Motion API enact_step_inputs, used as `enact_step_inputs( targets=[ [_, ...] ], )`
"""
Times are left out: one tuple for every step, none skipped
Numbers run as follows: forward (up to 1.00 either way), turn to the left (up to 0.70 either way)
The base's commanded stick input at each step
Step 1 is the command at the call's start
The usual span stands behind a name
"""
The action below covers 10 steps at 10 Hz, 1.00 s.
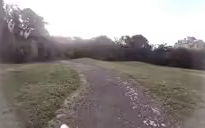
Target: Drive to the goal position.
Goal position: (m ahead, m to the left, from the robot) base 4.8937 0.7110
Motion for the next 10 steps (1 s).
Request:
enact_step_inputs(
  targets=[
    [0.50, 0.00],
    [0.50, 0.00],
    [0.50, 0.00],
    [0.50, 0.00],
    [0.50, 0.00],
    [0.50, 0.00],
    [0.50, 0.00],
    [0.50, 0.00],
    [0.50, 0.00],
    [0.50, 0.00]
  ],
)
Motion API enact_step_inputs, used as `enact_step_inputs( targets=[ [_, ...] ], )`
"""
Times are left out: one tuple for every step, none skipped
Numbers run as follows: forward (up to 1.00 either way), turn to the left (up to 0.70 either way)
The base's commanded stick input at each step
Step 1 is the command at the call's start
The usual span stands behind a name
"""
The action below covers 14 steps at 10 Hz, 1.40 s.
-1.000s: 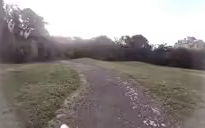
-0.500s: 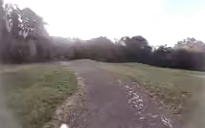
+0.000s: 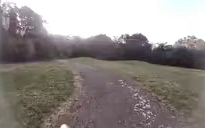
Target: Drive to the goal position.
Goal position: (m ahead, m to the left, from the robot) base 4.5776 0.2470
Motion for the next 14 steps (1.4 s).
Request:
enact_step_inputs(
  targets=[
    [0.50, 0.00],
    [0.50, 0.00],
    [0.50, 0.00],
    [0.50, 0.00],
    [0.50, 0.00],
    [0.50, 0.00],
    [0.50, 0.00],
    [0.50, 0.00],
    [0.50, 0.00],
    [0.50, 0.00],
    [0.50, 0.00],
    [0.50, 0.00],
    [0.50, 0.00],
    [0.50, 0.00]
  ],
)
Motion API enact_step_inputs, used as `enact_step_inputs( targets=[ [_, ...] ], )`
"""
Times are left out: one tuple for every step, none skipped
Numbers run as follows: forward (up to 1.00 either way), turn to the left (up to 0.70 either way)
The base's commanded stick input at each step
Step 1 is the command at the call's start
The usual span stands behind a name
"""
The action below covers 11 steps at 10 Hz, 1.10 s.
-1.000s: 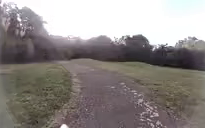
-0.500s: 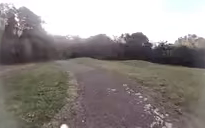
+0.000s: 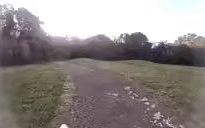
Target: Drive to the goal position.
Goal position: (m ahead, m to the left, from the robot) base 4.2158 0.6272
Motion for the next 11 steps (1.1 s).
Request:
enact_step_inputs(
  targets=[
    [0.50, 0.00],
    [0.50, 0.00],
    [0.50, 0.00],
    [0.50, 0.00],
    [0.50, 0.00],
    [0.50, 0.00],
    [0.50, 0.00],
    [0.50, 0.00],
    [0.50, 0.00],
    [0.50, 0.00],
    [0.50, 0.00]
  ],
)
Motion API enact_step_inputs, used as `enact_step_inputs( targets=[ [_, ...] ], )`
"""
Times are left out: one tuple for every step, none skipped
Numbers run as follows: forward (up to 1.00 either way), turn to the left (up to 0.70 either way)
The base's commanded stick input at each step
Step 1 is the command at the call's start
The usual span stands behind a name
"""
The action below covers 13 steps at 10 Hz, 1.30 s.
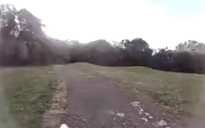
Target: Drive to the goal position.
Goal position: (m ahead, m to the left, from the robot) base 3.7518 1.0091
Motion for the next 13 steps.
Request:
enact_step_inputs(
  targets=[
    [0.50, 0.00],
    [0.50, 0.00],
    [0.50, 0.00],
    [0.50, 0.00],
    [0.50, 0.00],
    [0.50, 0.00],
    [0.50, 0.00],
    [0.50, 0.03],
    [0.50, 0.06],
    [0.50, 0.50],
    [0.50, 0.50],
    [0.50, 0.50],
    [0.50, 0.50]
  ],
)
